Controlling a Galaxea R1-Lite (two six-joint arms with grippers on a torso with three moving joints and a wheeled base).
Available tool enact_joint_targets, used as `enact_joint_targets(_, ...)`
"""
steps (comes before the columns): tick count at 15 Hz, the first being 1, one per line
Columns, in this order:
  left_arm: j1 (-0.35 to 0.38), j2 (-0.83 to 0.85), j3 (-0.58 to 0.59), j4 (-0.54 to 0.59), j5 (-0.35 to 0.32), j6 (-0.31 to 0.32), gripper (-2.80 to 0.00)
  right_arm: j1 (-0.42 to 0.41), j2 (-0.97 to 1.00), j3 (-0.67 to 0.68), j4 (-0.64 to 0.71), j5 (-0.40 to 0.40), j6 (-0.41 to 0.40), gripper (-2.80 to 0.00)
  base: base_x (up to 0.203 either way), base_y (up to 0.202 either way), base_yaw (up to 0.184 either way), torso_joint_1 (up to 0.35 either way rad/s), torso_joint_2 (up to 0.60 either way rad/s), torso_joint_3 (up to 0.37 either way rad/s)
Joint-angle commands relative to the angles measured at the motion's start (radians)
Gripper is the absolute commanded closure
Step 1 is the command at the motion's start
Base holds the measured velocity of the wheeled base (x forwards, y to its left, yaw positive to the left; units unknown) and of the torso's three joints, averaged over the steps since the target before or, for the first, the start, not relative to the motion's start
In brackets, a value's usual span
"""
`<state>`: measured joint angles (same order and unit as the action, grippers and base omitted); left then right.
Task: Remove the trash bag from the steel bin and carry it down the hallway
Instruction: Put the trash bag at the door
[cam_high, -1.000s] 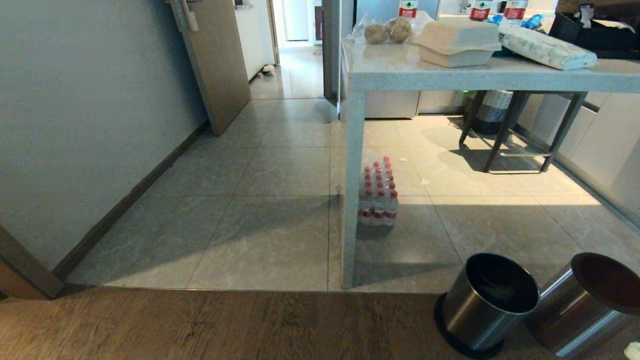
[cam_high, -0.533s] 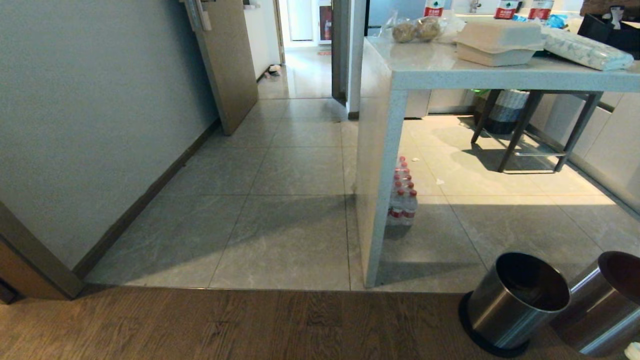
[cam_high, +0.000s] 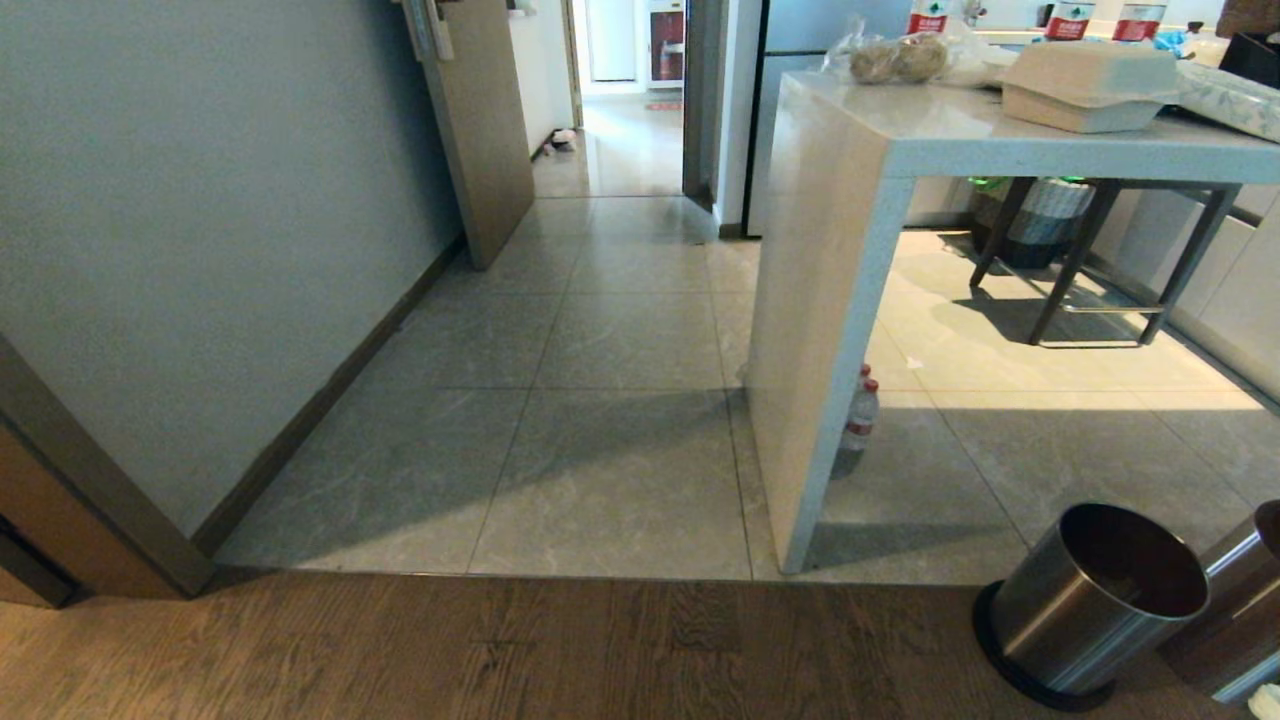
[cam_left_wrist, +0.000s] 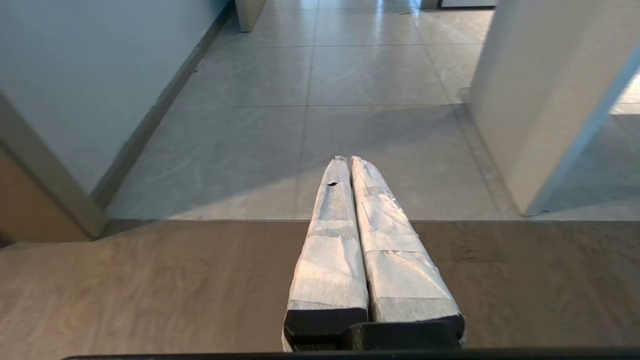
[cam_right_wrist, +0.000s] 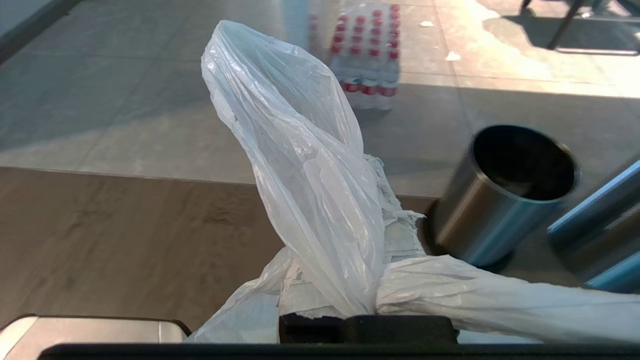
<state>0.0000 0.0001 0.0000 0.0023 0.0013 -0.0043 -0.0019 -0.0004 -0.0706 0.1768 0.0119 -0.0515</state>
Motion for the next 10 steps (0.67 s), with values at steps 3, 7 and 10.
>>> enact_joint_targets(3,0.0,0.0,0.0,-0.001,0.0,0.0,0.0,0.0,0.002,0.0,0.001,0.0,-0.001,0.0,0.0,0.192,0.001,0.002,0.0,0.001)
enact_joint_targets(7,0.0,0.0,0.0,0.0,0.0,0.001,0.0,0.0,0.002,0.0,0.001,0.0,-0.001,0.0,0.0,0.195,0.001,0.003,0.01,0.002)
enact_joint_targets(10,0.0,0.0,0.0,0.001,0.0,0.001,0.0,0.0,0.002,0.0,0.001,0.0,-0.002,0.0,0.0,0.192,0.0,0.001,0.01,0.003)
